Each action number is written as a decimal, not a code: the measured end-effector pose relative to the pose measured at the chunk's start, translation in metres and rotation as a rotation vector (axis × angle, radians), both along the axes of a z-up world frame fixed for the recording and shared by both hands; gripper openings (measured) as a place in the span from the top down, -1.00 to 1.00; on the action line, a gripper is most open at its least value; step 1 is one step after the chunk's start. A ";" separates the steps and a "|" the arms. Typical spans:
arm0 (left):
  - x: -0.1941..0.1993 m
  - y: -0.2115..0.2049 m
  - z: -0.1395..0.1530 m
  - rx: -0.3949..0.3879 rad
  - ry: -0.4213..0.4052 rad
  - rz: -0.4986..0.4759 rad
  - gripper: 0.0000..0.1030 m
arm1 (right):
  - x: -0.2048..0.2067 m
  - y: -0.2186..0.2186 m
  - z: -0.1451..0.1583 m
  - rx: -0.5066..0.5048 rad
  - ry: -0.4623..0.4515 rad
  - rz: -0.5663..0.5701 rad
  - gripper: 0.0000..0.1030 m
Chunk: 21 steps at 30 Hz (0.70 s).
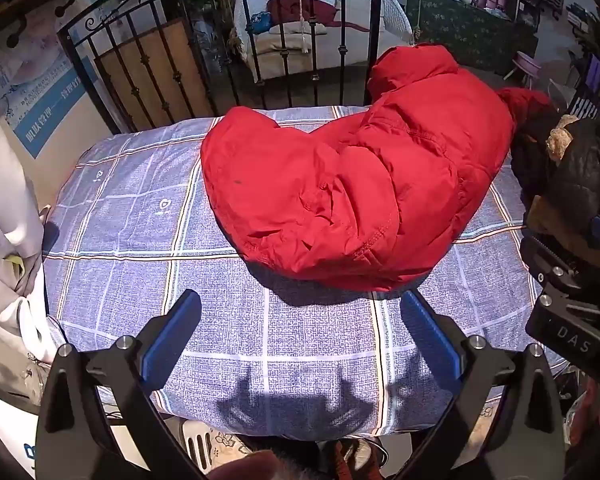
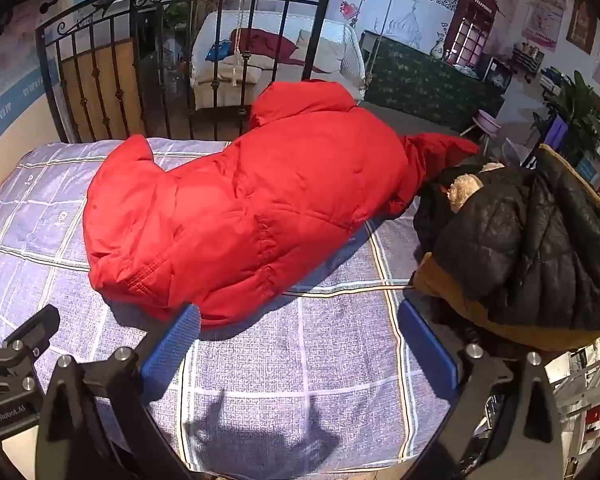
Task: Fold large clothes
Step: 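Move both grippers toward the crumpled red jacket on the bed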
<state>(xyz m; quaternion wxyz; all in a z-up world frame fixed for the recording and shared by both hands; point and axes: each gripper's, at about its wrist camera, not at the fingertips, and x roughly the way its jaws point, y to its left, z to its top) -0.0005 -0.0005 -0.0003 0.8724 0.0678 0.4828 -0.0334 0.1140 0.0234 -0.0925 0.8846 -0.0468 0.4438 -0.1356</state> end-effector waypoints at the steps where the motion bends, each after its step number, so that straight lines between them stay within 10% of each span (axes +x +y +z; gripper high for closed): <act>1: 0.000 0.000 0.000 0.003 0.001 0.000 -0.92 | 0.000 -0.001 0.001 -0.001 -0.004 -0.003 -0.89; 21: -0.001 0.002 -0.002 0.010 0.005 0.011 -0.92 | 0.002 0.002 -0.004 0.006 0.011 0.006 -0.89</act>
